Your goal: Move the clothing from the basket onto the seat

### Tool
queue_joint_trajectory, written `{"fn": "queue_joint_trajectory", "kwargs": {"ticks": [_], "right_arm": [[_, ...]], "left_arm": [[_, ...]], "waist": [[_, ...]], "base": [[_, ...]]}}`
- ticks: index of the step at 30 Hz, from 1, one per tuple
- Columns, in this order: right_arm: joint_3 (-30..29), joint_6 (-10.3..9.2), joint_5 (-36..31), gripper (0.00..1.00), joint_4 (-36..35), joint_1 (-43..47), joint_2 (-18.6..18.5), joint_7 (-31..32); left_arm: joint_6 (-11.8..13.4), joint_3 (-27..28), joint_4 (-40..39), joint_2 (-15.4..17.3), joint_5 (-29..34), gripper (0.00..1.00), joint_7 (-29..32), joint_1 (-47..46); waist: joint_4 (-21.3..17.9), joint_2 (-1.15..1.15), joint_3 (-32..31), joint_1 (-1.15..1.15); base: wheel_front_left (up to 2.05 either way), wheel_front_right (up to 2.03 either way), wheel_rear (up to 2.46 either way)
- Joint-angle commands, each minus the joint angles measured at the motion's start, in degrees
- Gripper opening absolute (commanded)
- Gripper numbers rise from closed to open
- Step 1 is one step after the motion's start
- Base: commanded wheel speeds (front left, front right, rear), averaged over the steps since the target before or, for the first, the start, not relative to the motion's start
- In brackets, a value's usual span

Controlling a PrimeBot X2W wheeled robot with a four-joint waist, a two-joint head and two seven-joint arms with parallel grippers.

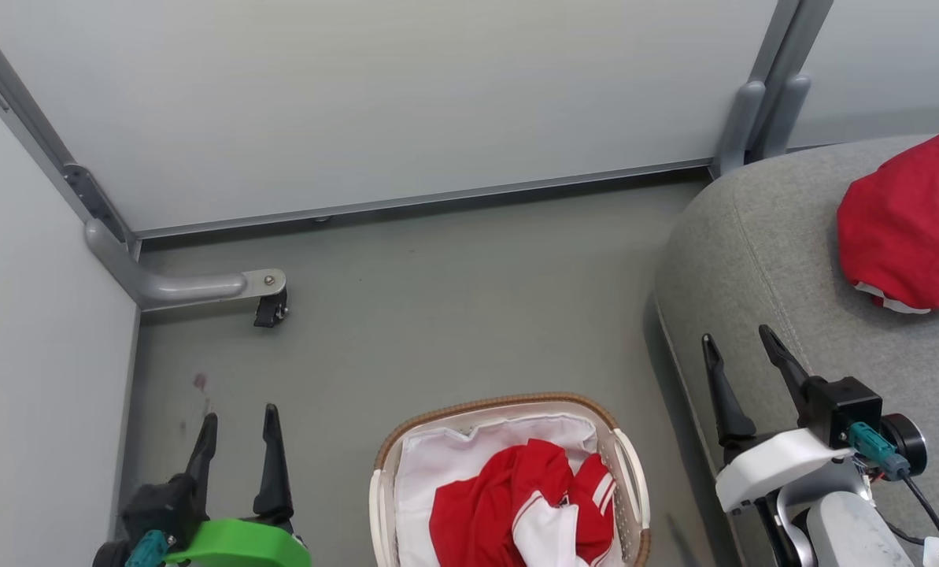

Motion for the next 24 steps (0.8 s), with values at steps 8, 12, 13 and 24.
{"fn": "queue_joint_trajectory", "kwargs": {"ticks": [8,12,13,24], "right_arm": [[-1.4,-0.06,-0.2,1.0,-1.7,-2.9,-0.2,-0.1],[-3.1,-0.06,-1.0,1.0,-3.8,-5.6,-0.2,-0.1],[-3.5,-0.06,-1.1,1.0,-4.4,-6.1,-0.2,-0.1],[-5.2,-0.06,-1.5,1.0,-13.7,-14.4,-0.2,-0.1]], "left_arm": [[-1.7,-7.1,5.9,0.0,2.1,1.0,-0.1,-6.7],[-2.4,-13.1,10.1,0.1,2.9,1.0,0.0,-13.5],[-2.5,-14.6,11.2,0.1,2.5,1.0,0.0,-14.8],[-3.2,-30.6,27.1,0.2,1.0,1.0,1.1,-31.4]], "waist": [[-3.1,0.0,6.3,0.0],[-4.7,0.0,12.0,0.0],[-5.0,0.0,13.2,0.0],[-10.4,0.0,30.3,0.0]], "base": [[0.0,0.0,0.0],[0.0,0.0,0.0],[0.0,0.0,0.0],[0.0,0.0,0.0]]}}
